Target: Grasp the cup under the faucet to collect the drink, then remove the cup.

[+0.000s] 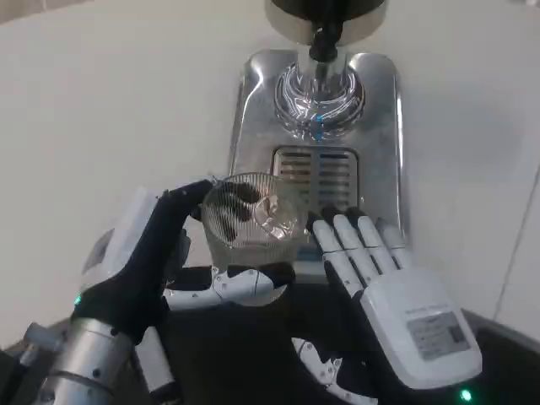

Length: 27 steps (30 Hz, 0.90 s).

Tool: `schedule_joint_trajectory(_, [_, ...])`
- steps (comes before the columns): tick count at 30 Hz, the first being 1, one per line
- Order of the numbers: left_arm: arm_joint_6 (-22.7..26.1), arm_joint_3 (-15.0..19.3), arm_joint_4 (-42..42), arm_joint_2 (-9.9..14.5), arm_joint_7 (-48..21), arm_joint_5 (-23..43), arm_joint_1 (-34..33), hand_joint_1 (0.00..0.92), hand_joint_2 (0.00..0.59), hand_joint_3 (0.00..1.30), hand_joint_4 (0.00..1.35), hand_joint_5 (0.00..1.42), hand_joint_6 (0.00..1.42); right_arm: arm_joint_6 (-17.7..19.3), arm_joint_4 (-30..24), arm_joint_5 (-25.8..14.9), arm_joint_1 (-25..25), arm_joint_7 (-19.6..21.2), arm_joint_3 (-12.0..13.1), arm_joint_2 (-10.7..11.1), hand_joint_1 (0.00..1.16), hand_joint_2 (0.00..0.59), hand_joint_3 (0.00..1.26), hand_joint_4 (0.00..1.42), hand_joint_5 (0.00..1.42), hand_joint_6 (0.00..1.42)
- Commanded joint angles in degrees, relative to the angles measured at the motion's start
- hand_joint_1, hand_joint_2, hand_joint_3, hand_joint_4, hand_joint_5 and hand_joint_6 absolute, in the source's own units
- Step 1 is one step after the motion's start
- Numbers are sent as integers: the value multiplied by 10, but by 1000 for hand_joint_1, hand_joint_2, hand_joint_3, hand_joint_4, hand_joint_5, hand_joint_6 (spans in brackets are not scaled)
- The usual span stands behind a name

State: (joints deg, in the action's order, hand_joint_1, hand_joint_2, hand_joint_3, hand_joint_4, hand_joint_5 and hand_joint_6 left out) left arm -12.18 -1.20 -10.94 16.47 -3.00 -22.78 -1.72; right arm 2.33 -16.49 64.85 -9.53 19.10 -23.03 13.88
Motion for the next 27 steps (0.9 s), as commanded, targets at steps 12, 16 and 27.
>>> schedule_joint_trajectory(12, [-9,7,94,1,19,11,-91,784,97,1087,1189,1367,1424,-4,-3,-3,-18,24,4,-1,376,485,44,0,0,0])
schedule_joint_trajectory(16, [-25,4,157,10,21,10,-155,784,97,1087,1189,1367,1424,-6,-7,-3,-22,23,5,-1,376,485,44,0,0,0])
schedule_joint_trajectory(27, [-86,-23,378,5,41,14,-325,784,97,1087,1189,1367,1424,-6,-4,-2,-30,28,2,0,376,485,44,0,0,0])
